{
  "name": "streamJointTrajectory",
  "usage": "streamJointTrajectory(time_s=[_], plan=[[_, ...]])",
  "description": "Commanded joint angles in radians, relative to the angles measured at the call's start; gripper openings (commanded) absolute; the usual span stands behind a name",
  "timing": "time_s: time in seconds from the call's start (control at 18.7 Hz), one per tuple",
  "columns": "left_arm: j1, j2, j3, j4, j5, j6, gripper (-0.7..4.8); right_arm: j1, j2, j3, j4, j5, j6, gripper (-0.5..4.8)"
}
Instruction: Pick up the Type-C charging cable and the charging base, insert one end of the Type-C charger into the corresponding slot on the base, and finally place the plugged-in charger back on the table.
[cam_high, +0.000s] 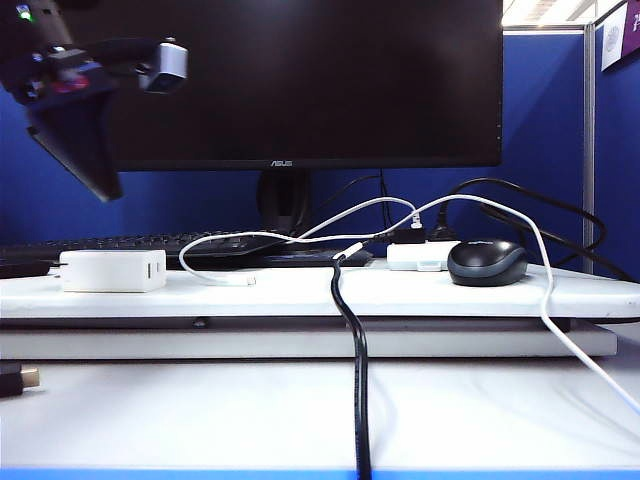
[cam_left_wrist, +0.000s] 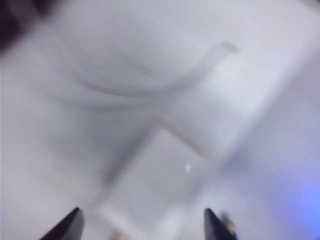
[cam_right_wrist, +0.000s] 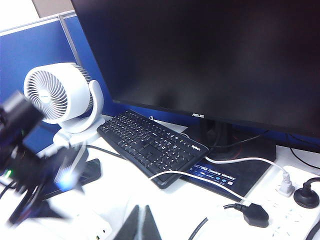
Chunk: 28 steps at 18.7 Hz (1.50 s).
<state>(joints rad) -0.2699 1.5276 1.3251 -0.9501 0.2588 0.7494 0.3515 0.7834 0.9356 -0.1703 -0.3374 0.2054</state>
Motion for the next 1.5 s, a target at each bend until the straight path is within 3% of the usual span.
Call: streamJointTrajectory(time_s=[0.05, 0.64, 0.96, 1.34, 1.39, 1.5], plan=[[-0.031, -0.001, 0.002, -0.093, 0.005, 0.176, 3.75, 0.000, -0.003, 0.005, 0.017, -0.006, 0.003, -0.05], [-0.031, 0.114, 0.002, -0.020, 0.007, 0.250, 3.74, 0.000, -0.003, 0.005, 0.016, -0.059, 0.003, -0.05], [-0.031, 0.161, 0.002, -0.001, -0.060, 0.317, 3.74, 0.000, -0.003, 0.005, 0.009, -0.059, 0.003, -0.05], [-0.031, 0.203, 0.002, 0.009, -0.065, 0.324, 3.66, 0.000, -0.003, 0.005, 0.010, -0.066, 0.003, -0.05], [-0.031, 0.210, 0.002, 0.014, -0.080, 0.323, 2.98, 0.000, -0.003, 0.005, 0.009, -0.066, 0.003, -0.05], [-0.031, 0.211, 0.002, 0.021, -0.076, 0.312, 1.07, 0.000, -0.003, 0.005, 0.009, -0.069, 0.003, -0.05]])
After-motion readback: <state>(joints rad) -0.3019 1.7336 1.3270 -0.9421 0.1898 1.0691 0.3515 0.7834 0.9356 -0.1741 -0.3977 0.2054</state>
